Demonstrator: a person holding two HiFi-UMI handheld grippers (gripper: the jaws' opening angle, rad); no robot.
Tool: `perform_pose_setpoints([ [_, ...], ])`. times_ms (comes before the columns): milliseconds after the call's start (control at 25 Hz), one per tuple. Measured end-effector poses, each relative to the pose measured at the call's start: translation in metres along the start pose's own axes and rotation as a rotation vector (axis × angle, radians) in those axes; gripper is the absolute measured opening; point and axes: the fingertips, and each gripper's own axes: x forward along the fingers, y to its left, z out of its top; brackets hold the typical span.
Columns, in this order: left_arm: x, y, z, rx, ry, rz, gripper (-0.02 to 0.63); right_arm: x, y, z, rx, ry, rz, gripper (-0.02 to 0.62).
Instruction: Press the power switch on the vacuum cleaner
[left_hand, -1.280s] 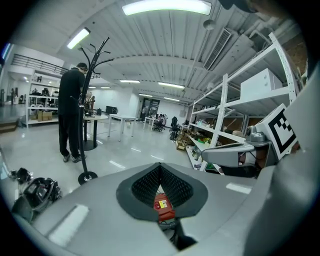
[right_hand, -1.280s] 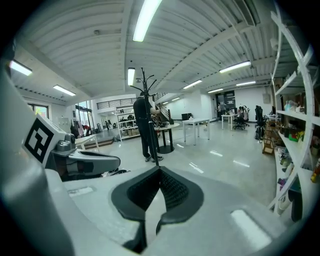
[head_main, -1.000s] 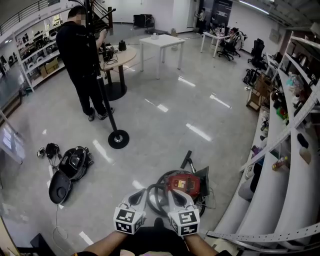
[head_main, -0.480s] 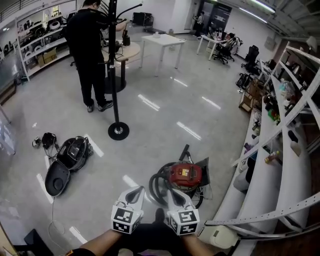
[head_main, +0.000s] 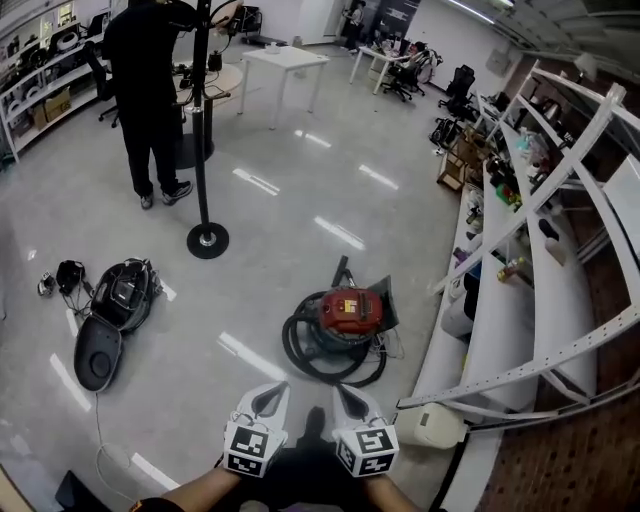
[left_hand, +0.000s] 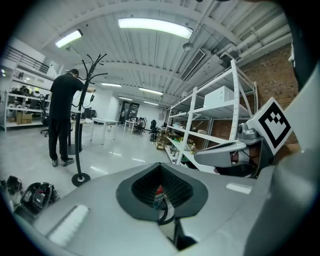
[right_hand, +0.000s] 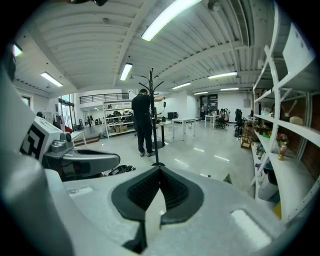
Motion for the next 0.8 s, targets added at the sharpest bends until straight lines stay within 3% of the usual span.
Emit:
perform_pose_setpoints([
  [360, -0.018, -0.044, -0.007, 0.036, 0.003, -0.056, 0.015, -0.056, -0.007, -0.016, 0.012, -0.029, -0.060, -0.008],
  [800, -0.035, -0.154, -0.032, 0.065, 0.013, -0.054, 0.015, -0.157, -0.044, -0.066, 0.030, -0.063, -0.080, -0.008],
])
